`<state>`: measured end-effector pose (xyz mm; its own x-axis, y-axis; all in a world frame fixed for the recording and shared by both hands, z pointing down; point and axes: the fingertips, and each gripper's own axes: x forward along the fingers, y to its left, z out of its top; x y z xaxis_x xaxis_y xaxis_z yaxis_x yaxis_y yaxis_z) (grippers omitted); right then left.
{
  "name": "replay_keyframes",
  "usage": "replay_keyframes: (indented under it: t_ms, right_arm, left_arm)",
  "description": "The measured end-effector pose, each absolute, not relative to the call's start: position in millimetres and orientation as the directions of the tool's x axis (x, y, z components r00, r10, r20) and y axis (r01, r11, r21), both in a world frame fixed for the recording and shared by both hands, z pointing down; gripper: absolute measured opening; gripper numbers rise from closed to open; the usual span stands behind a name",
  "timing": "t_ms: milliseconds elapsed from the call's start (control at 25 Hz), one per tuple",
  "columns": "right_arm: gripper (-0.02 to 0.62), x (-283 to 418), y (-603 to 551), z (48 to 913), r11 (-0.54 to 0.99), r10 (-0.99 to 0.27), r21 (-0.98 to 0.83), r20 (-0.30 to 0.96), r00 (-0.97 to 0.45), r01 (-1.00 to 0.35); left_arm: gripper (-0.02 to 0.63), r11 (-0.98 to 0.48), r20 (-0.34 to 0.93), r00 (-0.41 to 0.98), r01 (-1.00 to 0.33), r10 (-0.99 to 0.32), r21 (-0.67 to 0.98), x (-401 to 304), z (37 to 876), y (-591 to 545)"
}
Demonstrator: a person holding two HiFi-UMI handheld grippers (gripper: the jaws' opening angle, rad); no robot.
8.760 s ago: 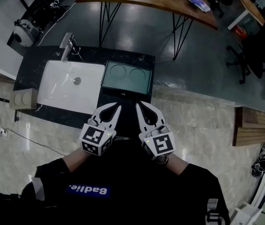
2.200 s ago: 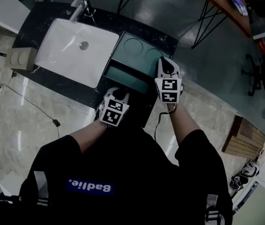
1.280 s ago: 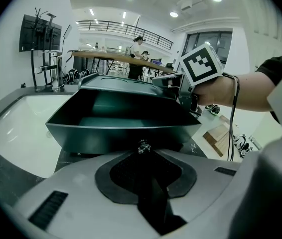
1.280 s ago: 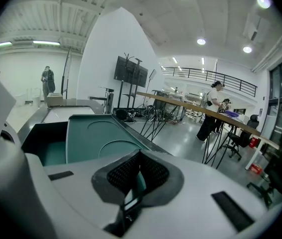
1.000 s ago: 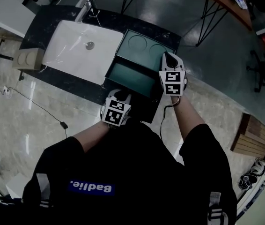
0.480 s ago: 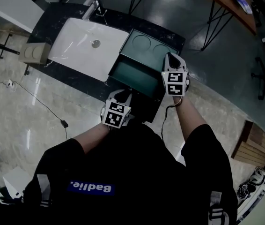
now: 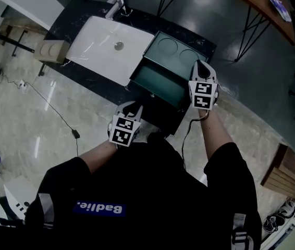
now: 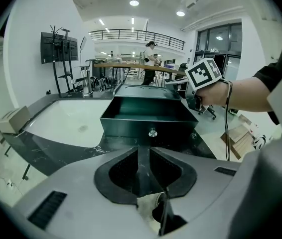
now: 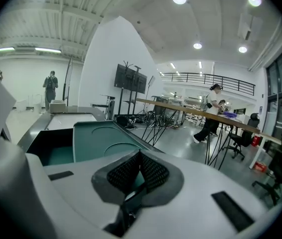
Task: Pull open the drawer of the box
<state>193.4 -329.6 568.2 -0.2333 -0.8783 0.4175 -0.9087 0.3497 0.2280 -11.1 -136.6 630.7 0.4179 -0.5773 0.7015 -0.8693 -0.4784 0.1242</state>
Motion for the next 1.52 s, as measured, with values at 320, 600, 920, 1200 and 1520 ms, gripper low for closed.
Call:
replay_keyframes:
  t_ms: [320, 600, 920, 1200, 1520]
  right_arm:
    - [0.0, 179, -296, 539, 0.273, -0.908, 0.237, 0.385, -0.167, -0.933]
    - [0.0, 149, -244, 513, 0.168, -0.935, 0.235, 0.346, -0.079, -0.957]
    - [0.0, 100, -181, 498, 0.098, -0.945, 0.225, 0.327, -0.02, -0.969]
    - [0.0, 51, -115, 484, 0.036, -0.955, 0.198, 0.295, 0.024, -0.98]
    - [0.0, 1, -40, 460, 0.023, -0.963, 0.159, 0.267, 0.021, -0.987]
  left_arm:
    - [0.071, -0.543, 0.656, 0.488, -0.828, -0.576, 0.138, -37, 615, -133]
    - [0.071, -0.612, 0.581, 0.579, -0.773, -0.572, 0.167, -76, 586, -123]
    - [0.071, -0.681, 0.51, 0.655, -0.712, -0.558, 0.169, -111, 562, -103]
    - [0.071, -0.734, 0.41, 0.719, -0.661, -0.561, 0.156, -136, 532, -82]
    - [0.071, -0.791, 0.286, 0.789, -0.596, -0.544, 0.141, -149, 495, -49]
